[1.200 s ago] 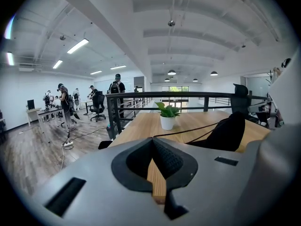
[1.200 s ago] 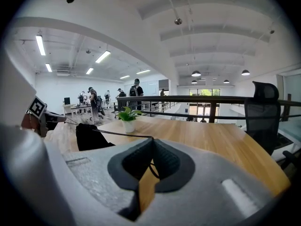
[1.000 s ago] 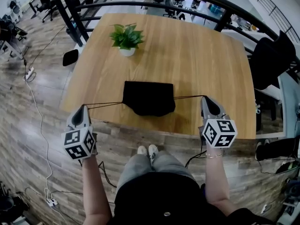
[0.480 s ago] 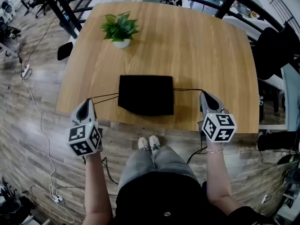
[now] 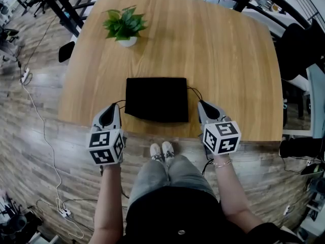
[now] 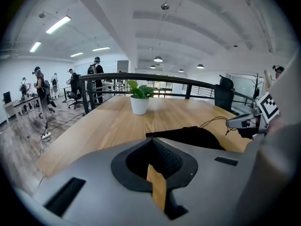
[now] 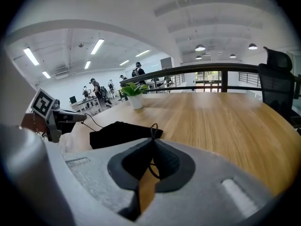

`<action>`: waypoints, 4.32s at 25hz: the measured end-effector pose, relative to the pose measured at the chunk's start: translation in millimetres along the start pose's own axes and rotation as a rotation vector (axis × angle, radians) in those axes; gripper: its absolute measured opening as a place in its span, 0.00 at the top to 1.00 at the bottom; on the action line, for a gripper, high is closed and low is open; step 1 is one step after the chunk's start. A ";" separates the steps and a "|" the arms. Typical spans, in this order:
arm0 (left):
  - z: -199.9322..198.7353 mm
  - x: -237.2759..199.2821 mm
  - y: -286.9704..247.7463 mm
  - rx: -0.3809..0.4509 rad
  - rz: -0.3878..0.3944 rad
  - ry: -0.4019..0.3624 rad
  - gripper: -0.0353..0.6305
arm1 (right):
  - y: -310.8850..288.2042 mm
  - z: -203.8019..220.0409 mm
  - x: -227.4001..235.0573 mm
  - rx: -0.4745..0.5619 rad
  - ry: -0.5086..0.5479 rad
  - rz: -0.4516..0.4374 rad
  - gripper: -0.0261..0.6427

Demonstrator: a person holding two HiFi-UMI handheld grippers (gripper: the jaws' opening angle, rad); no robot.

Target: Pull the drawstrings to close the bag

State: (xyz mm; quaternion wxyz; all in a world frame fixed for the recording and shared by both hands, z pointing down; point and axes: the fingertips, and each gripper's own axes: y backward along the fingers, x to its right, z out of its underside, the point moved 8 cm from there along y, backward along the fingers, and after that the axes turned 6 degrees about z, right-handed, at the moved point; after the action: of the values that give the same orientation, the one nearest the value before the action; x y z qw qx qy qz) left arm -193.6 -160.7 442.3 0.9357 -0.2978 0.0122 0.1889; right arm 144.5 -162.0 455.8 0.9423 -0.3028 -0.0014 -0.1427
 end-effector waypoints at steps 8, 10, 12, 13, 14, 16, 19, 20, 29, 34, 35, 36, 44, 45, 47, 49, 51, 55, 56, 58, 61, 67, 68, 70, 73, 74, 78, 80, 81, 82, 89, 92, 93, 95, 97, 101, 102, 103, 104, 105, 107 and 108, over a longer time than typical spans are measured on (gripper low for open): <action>18.5 23.2 -13.0 -0.064 0.077 0.016 0.92 | -9.5 24.4 -17.4 -0.084 -0.023 -0.048 0.93; 23.1 25.8 -13.8 -0.074 0.085 0.020 0.92 | -11.7 31.8 -21.4 -0.111 -0.037 -0.061 0.92; 27.1 28.4 -13.8 -0.082 0.094 0.025 0.92 | -12.9 38.7 -24.9 -0.134 -0.051 -0.072 0.91; 29.0 29.7 -13.7 -0.086 0.097 0.027 0.92 | -13.3 41.9 -26.2 -0.144 -0.055 -0.075 0.89; 30.9 30.9 -13.4 -0.089 0.100 0.031 0.92 | -13.7 45.0 -27.1 -0.155 -0.057 -0.075 0.87; 34.2 33.2 -12.5 -0.093 0.103 0.039 0.84 | -14.1 50.8 -27.3 -0.173 -0.059 -0.070 0.86; 37.4 37.4 -10.1 -0.097 0.106 0.043 0.75 | -12.3 56.6 -24.4 -0.192 -0.063 -0.059 0.83; 38.0 38.9 -9.0 -0.098 0.107 0.042 0.74 | -11.0 57.9 -23.0 -0.198 -0.064 -0.055 0.80; 35.9 44.8 4.1 -0.080 0.125 0.037 0.66 | 3.6 52.9 -18.5 -0.170 -0.058 -0.013 0.66; 23.6 51.7 17.9 -0.036 0.156 0.029 0.66 | 21.1 37.5 -24.8 -0.110 -0.051 -0.032 0.66; 20.1 52.7 20.8 -0.023 0.161 0.030 0.66 | 24.6 32.9 -27.0 -0.093 -0.053 -0.038 0.66; 16.6 53.6 23.6 -0.012 0.166 0.030 0.66 | 27.9 27.7 -29.7 -0.076 -0.053 -0.047 0.66; -16.7 63.5 55.8 0.119 0.186 0.019 0.66 | 60.8 -25.9 -51.0 0.099 0.059 -0.121 0.67; -21.6 64.7 59.6 0.141 0.188 0.020 0.66 | 64.8 -32.9 -52.6 0.123 0.047 -0.137 0.67; -30.4 66.5 66.7 0.176 0.190 0.021 0.66 | 73.3 -45.7 -54.2 0.175 0.027 -0.149 0.68; -37.8 66.9 73.7 0.207 0.191 0.019 0.66 | 80.4 -56.5 -56.8 0.216 0.028 -0.155 0.70; -43.7 66.4 80.1 0.234 0.192 0.019 0.66 | 85.6 -65.4 -61.2 0.241 0.042 -0.171 0.73; -50.9 67.3 90.7 0.279 0.200 0.032 0.74 | 94.6 -77.0 -69.2 0.280 0.054 -0.203 0.78; -52.0 68.4 92.3 0.285 0.205 0.026 0.75 | 96.7 -78.9 -70.9 0.289 0.055 -0.208 0.80; -54.1 71.3 94.6 0.303 0.227 0.012 0.79 | 100.4 -82.5 -75.0 0.307 0.064 -0.220 0.82; -56.6 77.1 96.7 0.330 0.286 -0.012 0.87 | 105.4 -87.1 -83.4 0.339 0.079 -0.246 0.90; -56.4 90.3 95.7 0.318 0.319 -0.052 0.91 | 114.8 -91.3 -96.5 0.380 0.095 -0.306 0.96; -55.8 92.0 96.3 0.319 0.324 -0.050 0.91 | 116.5 -91.1 -98.7 0.384 0.096 -0.312 0.96; -55.1 94.6 97.6 0.326 0.331 -0.041 0.92 | 119.0 -90.2 -102.9 0.383 0.101 -0.316 0.96; -53.3 94.8 99.3 0.336 0.321 -0.025 0.92 | 119.0 -87.7 -111.2 0.370 0.105 -0.345 0.96; -52.2 94.6 99.5 0.333 0.320 -0.023 0.92 | 118.7 -86.6 -115.1 0.364 0.109 -0.360 0.96; -49.3 97.9 99.8 0.314 0.328 -0.019 0.92 | 120.1 -83.6 -128.0 0.354 0.151 -0.393 0.97; -47.5 99.5 99.3 0.311 0.328 -0.013 0.92 | 119.1 -82.3 -130.8 0.351 0.164 -0.401 0.96; -46.4 100.1 99.1 0.310 0.328 -0.010 0.92 | 118.3 -81.7 -131.6 0.350 0.169 -0.403 0.97; -45.2 100.5 99.3 0.308 0.328 -0.008 0.92 | 117.8 -81.0 -132.1 0.349 0.172 -0.404 0.97; -43.5 99.6 100.4 0.297 0.320 -0.014 0.92 | 116.1 -77.6 -127.9 0.334 0.149 -0.355 0.97; -42.8 97.9 100.3 0.292 0.316 -0.008 0.92 | 114.3 -76.6 -124.3 0.325 0.147 -0.338 0.97; -42.2 97.9 100.0 0.290 0.317 -0.008 0.92 | 114.2 -76.1 -123.6 0.322 0.147 -0.335 0.97; -40.7 97.4 99.6 0.287 0.315 -0.004 0.92 | 114.2 -74.5 -122.9 0.317 0.147 -0.333 0.97; -39.5 97.2 99.0 0.285 0.313 0.001 0.92 | 113.8 -72.6 -121.7 0.310 0.148 -0.332 0.97; -38.6 98.2 97.8 0.274 0.322 -0.006 0.92 | 113.3 -71.1 -118.9 0.304 0.146 -0.326 0.97; -38.2 98.3 97.7 0.271 0.324 -0.007 0.92 | 113.3 -71.0 -118.8 0.305 0.147 -0.328 0.97; -37.7 98.5 97.8 0.270 0.324 -0.006 0.92 | 113.4 -70.9 -118.9 0.307 0.148 -0.332 0.97; -37.0 98.8 97.9 0.268 0.324 -0.004 0.92 | 113.6 -70.7 -118.9 0.308 0.149 -0.336 0.97; -36.2 99.1 98.1 0.266 0.323 -0.003 0.92 | 113.8 -70.2 -118.9 0.307 0.150 -0.339 0.97; -34.4 98.7 98.4 0.261 0.319 -0.001 0.92 | 113.9 -69.4 -118.0 0.303 0.149 -0.340 0.97; -33.8 98.2 98.3 0.259 0.318 0.001 0.92 | 113.7 -69.2 -117.3 0.302 0.148 -0.338 0.97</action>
State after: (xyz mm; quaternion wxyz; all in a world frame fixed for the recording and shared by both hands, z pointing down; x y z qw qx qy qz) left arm -134.9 -71.8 346.8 0.9246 -0.1695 0.0836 0.3308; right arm 56.9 -81.9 324.0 0.9371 -0.1429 -0.0043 -0.3184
